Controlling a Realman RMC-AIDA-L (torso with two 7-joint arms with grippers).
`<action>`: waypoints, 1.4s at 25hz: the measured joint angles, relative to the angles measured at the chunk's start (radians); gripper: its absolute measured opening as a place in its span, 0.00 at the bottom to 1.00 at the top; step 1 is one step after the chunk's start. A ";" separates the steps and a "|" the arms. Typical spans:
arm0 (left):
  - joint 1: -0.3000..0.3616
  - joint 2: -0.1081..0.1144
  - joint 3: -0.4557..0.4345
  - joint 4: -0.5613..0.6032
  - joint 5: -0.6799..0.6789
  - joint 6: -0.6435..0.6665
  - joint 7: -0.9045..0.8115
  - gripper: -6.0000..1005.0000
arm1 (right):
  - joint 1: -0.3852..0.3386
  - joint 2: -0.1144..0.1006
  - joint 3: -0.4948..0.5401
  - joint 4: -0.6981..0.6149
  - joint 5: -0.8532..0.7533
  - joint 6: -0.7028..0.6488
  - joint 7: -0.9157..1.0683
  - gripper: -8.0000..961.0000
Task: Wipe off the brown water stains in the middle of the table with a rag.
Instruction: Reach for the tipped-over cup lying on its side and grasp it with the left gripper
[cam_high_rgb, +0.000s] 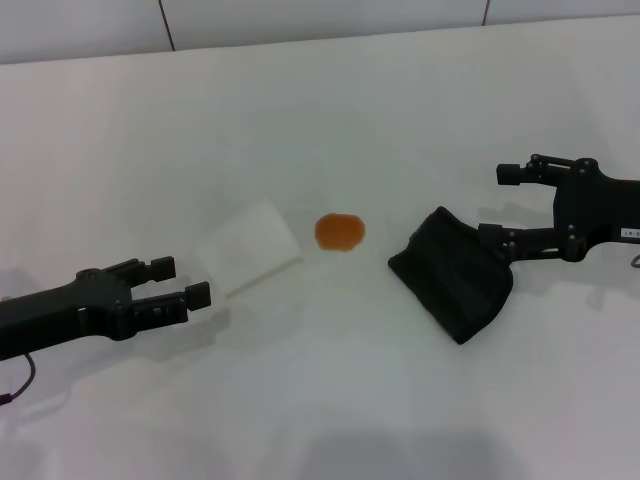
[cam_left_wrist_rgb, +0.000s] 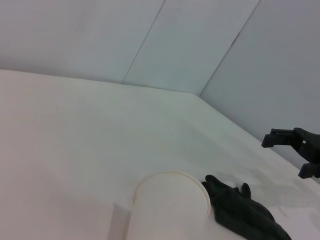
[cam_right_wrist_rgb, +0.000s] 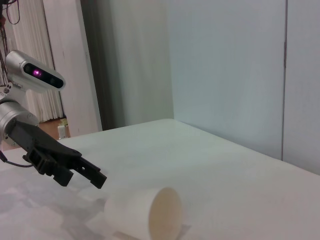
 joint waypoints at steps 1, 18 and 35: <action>0.000 0.000 0.000 0.000 0.000 0.000 0.000 0.89 | 0.000 0.000 0.000 0.000 0.000 0.000 -0.001 0.89; -0.003 0.000 -0.001 0.002 -0.013 0.001 -0.001 0.88 | -0.003 0.002 0.000 0.000 0.000 0.001 -0.003 0.89; -0.148 0.034 0.002 -0.260 -0.003 0.113 -0.280 0.87 | -0.004 0.000 0.000 0.003 -0.004 0.004 0.000 0.89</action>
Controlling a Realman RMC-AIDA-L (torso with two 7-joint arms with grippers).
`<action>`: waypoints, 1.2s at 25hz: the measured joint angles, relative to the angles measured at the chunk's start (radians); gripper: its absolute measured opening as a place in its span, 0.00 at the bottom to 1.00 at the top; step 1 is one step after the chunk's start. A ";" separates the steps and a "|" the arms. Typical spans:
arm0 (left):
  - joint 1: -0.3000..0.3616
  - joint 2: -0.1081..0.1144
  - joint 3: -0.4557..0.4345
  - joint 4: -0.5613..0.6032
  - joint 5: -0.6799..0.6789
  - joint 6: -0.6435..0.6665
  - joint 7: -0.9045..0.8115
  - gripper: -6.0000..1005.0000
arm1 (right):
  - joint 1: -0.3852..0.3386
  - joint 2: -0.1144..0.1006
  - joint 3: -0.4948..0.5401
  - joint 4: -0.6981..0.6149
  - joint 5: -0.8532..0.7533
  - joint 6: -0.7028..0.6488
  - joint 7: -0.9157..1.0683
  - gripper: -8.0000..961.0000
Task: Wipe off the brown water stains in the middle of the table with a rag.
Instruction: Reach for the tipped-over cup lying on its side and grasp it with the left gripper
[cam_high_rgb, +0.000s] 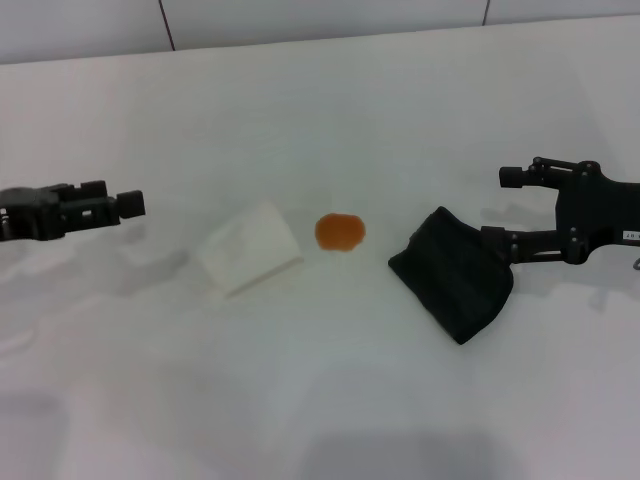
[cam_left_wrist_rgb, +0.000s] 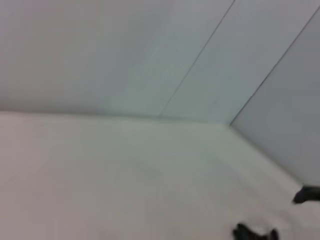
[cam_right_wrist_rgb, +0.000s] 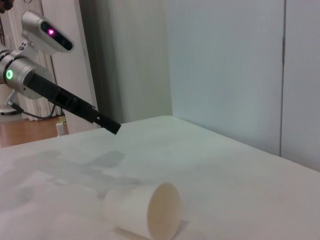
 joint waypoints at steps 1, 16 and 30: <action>-0.021 -0.005 0.000 -0.024 0.027 0.000 -0.013 0.87 | 0.000 0.000 0.000 0.000 0.000 0.000 0.000 0.89; -0.384 -0.036 0.000 -0.144 0.489 -0.067 -0.140 0.86 | 0.003 0.001 0.000 -0.004 0.002 0.004 0.001 0.89; -0.475 -0.037 0.002 -0.006 0.651 -0.182 -0.001 0.85 | 0.007 0.002 0.000 -0.005 0.004 0.006 0.003 0.89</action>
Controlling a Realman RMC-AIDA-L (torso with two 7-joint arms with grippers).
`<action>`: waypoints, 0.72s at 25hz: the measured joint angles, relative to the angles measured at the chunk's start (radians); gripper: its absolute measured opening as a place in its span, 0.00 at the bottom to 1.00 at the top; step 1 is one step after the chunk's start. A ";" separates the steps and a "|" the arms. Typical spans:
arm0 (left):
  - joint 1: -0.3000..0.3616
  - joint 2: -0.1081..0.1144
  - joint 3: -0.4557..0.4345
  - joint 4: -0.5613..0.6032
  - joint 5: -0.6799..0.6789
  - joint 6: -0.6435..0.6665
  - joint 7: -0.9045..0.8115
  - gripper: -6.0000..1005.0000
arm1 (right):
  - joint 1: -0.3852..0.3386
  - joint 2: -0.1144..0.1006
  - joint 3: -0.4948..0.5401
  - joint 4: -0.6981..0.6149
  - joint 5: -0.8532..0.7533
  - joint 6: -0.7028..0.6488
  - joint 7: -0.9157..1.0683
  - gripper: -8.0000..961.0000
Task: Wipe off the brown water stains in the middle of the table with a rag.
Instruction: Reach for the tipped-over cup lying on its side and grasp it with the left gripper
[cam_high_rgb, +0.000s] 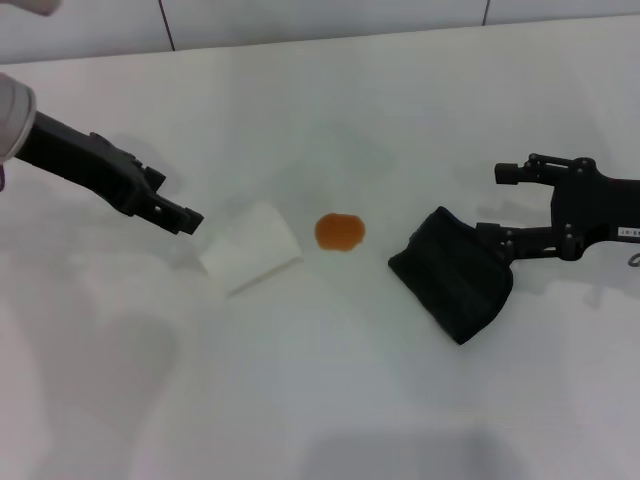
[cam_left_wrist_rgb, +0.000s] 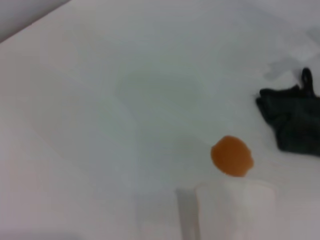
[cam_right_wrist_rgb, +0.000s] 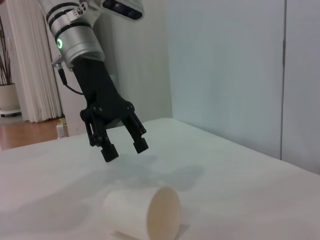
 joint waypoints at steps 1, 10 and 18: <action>-0.006 0.000 0.000 0.012 0.013 -0.015 0.006 0.85 | 0.000 0.000 0.000 0.000 0.000 0.000 0.000 0.89; -0.042 -0.001 0.000 0.151 0.077 -0.132 0.022 0.85 | -0.001 -0.001 0.000 0.000 -0.003 0.003 0.000 0.89; -0.065 -0.002 -0.002 0.201 0.102 -0.151 0.026 0.85 | -0.007 -0.001 0.000 0.000 -0.005 0.004 0.000 0.89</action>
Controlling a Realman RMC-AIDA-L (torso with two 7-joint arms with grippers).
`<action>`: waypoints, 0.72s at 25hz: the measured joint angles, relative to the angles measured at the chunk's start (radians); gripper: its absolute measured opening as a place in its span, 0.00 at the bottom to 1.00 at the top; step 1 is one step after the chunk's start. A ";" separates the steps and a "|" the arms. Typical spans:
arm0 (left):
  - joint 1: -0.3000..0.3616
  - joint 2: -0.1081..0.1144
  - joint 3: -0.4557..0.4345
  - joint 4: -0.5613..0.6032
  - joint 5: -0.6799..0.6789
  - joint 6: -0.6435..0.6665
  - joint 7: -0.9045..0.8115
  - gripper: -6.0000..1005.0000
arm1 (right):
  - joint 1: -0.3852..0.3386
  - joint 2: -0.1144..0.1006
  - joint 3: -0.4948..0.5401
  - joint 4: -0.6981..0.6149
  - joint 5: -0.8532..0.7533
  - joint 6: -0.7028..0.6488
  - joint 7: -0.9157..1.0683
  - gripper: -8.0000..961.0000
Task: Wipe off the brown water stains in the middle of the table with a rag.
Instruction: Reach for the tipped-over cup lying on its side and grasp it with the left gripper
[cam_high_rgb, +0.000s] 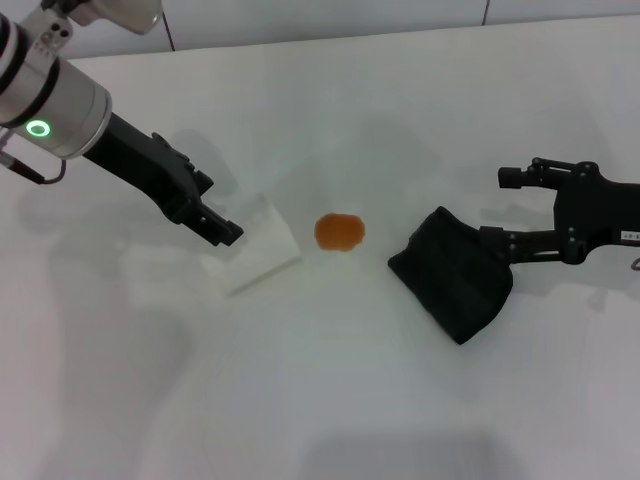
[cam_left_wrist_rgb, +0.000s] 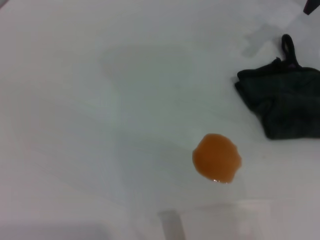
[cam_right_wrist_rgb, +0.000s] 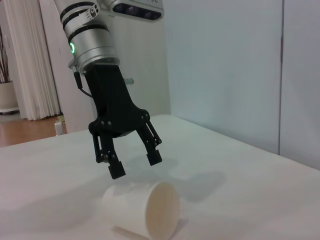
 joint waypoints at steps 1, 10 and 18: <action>0.000 0.000 0.000 0.001 0.005 0.000 -0.002 0.84 | -0.001 0.000 0.000 0.000 0.000 0.000 0.000 0.89; 0.019 -0.001 0.000 0.029 0.021 -0.004 -0.009 0.84 | 0.004 0.001 0.000 0.000 0.000 0.000 0.000 0.89; 0.035 -0.002 0.000 0.085 0.023 -0.064 -0.010 0.84 | 0.006 0.002 0.000 0.000 -0.001 0.004 0.000 0.89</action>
